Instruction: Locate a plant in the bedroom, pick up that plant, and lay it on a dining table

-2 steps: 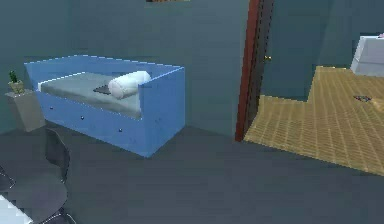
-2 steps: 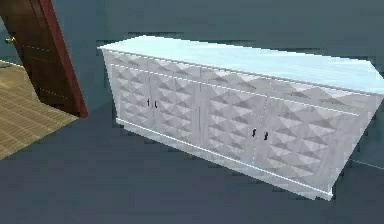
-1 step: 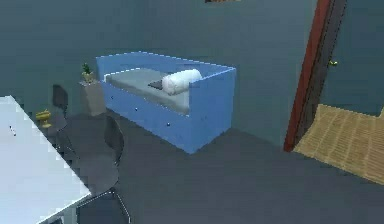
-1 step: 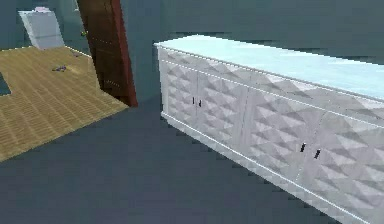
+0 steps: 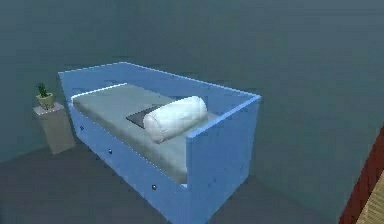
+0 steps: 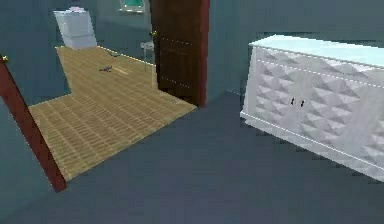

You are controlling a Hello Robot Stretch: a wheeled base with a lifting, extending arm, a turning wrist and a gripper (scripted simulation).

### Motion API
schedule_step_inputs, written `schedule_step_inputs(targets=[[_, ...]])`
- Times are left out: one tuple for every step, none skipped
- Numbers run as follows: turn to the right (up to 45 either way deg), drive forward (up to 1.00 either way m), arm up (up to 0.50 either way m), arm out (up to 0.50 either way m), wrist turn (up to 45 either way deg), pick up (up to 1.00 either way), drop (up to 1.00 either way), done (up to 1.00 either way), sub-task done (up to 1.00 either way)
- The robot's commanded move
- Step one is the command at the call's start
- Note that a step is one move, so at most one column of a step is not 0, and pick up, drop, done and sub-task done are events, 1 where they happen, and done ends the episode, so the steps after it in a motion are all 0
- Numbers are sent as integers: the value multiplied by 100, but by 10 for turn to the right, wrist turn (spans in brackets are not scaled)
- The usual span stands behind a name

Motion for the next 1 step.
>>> schedule_step_inputs(targets=[[-60, 0, 0, 0, 0, 0, 0, 0, 0]])
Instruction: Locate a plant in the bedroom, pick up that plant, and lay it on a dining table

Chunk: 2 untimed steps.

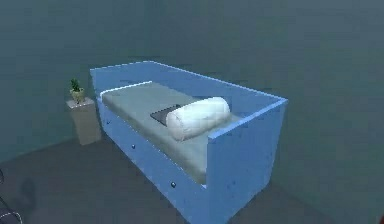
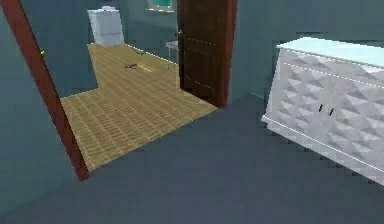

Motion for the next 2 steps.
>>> schedule_step_inputs(targets=[[0, 25, 0, 0, 0, 0, 0, 0, 0], [-390, 0, 0, 0, 0, 0, 0, 0, 0]])
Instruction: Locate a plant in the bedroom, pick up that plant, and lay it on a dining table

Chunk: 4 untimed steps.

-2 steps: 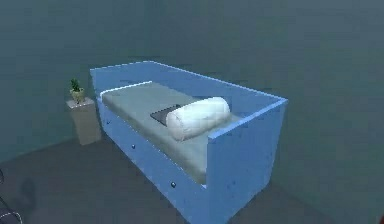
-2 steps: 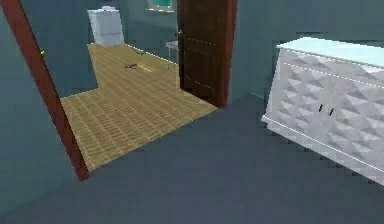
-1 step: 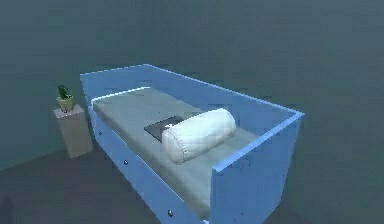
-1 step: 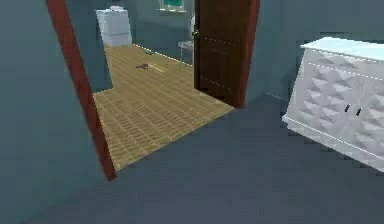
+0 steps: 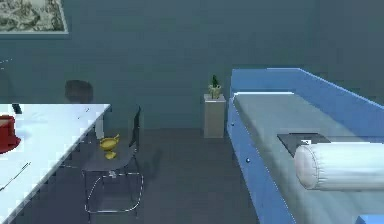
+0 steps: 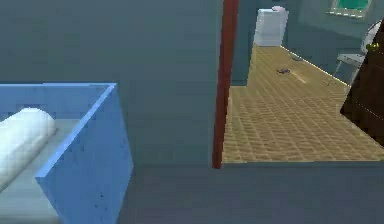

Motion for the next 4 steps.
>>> schedule_step_inputs(targets=[[0, 100, 0, 0, 0, 0, 0, 0, 0], [0, 80, 0, 0, 0, 0, 0, 0, 0], [-450, 0, 0, 0, 0, 0, 0, 0, 0], [-450, 0, 0, 0, 0, 0, 0, 0, 0]])
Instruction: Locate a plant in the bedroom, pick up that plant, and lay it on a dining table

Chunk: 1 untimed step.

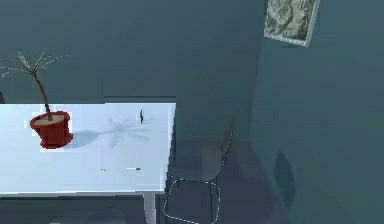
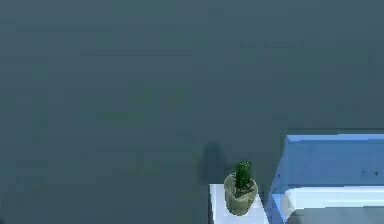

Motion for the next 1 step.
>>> schedule_step_inputs(targets=[[-150, 0, 0, 0, 0, 0, 0, 0, 0]])
